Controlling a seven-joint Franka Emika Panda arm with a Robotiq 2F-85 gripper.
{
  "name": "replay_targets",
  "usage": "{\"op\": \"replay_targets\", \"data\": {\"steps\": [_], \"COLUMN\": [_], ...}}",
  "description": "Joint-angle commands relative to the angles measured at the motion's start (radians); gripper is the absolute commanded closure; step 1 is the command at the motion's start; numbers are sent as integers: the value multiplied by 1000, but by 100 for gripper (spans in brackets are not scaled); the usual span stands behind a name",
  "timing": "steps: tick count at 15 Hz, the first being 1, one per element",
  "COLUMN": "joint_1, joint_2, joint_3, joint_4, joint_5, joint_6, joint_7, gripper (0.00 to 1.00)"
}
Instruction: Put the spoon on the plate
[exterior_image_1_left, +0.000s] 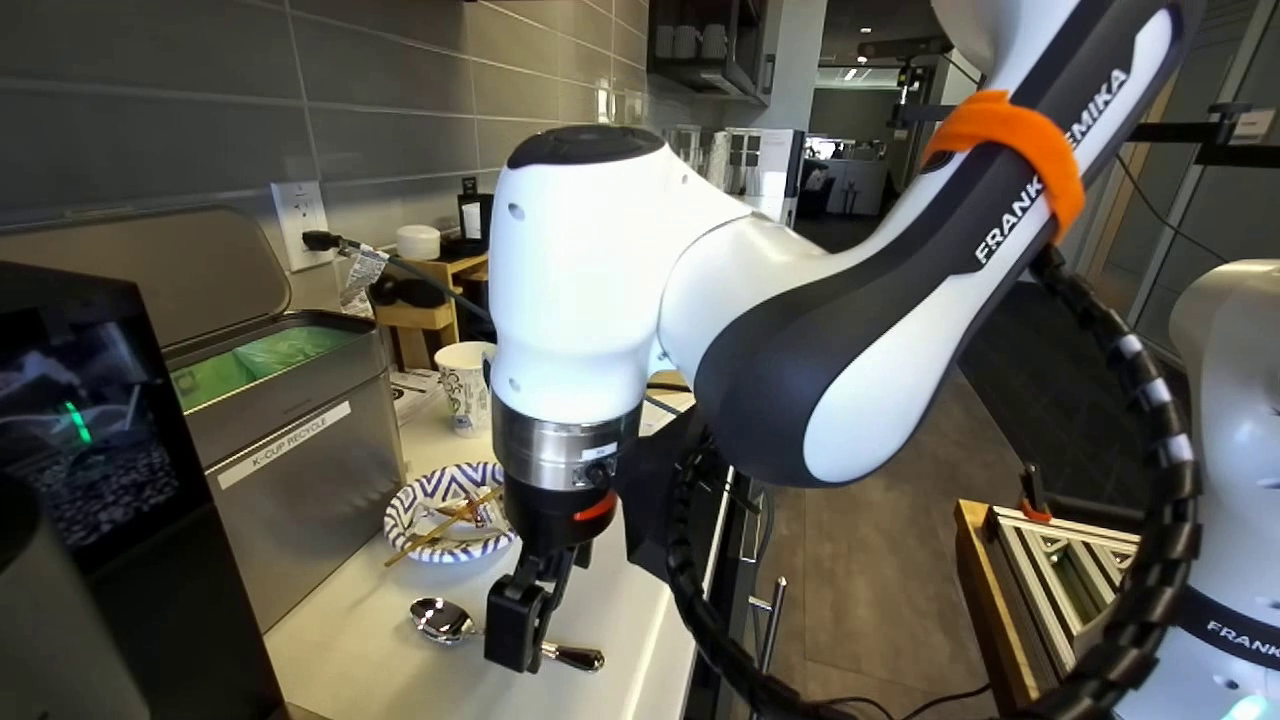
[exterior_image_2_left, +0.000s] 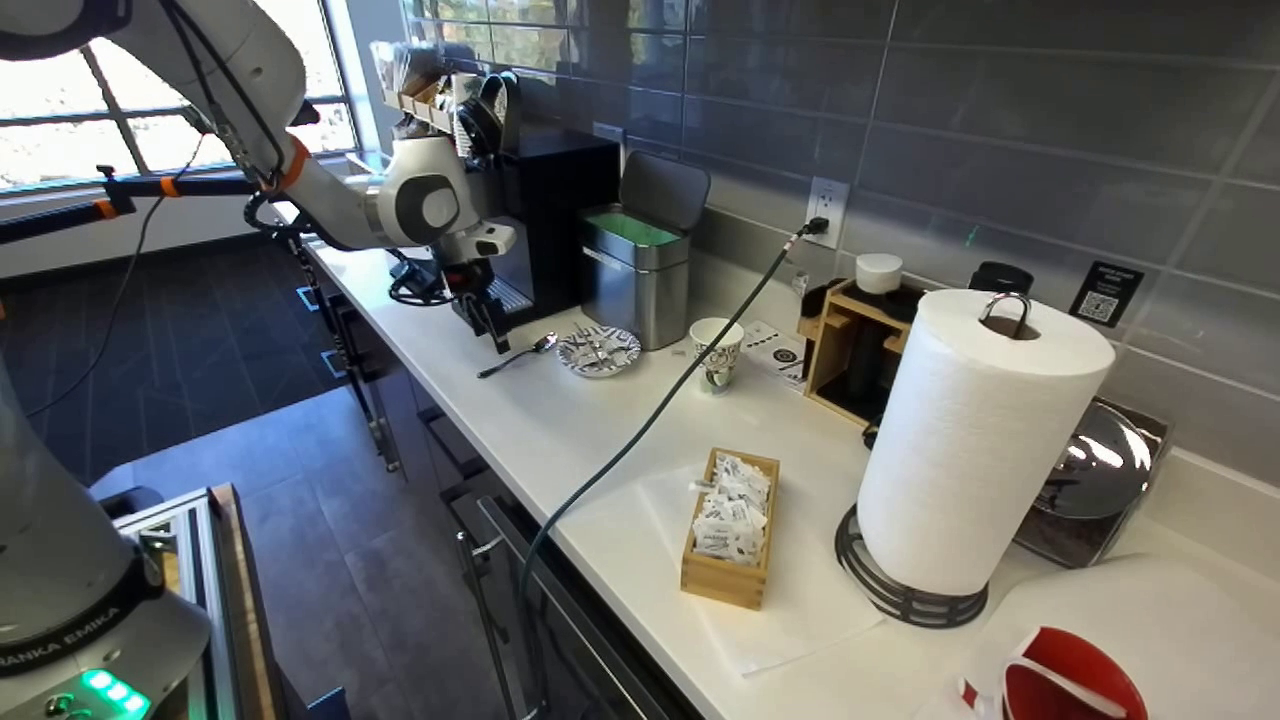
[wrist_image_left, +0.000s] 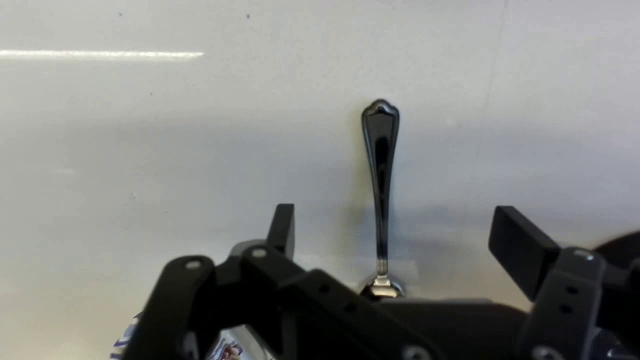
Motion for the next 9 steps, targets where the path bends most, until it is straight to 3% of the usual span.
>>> {"op": "replay_targets", "data": {"steps": [1,4,7,9], "joint_1": [-3,2,36,26], "joint_2": [21,26,25,19], "joint_3": [8,5,-28,-24], "joint_4": [-10,-7,12,6], "joint_5": [133,181,116,144], "joint_6": [27,39,46,32], "joint_7": [-200,-275,-202,-238], "gripper": [0,0,0,0]}}
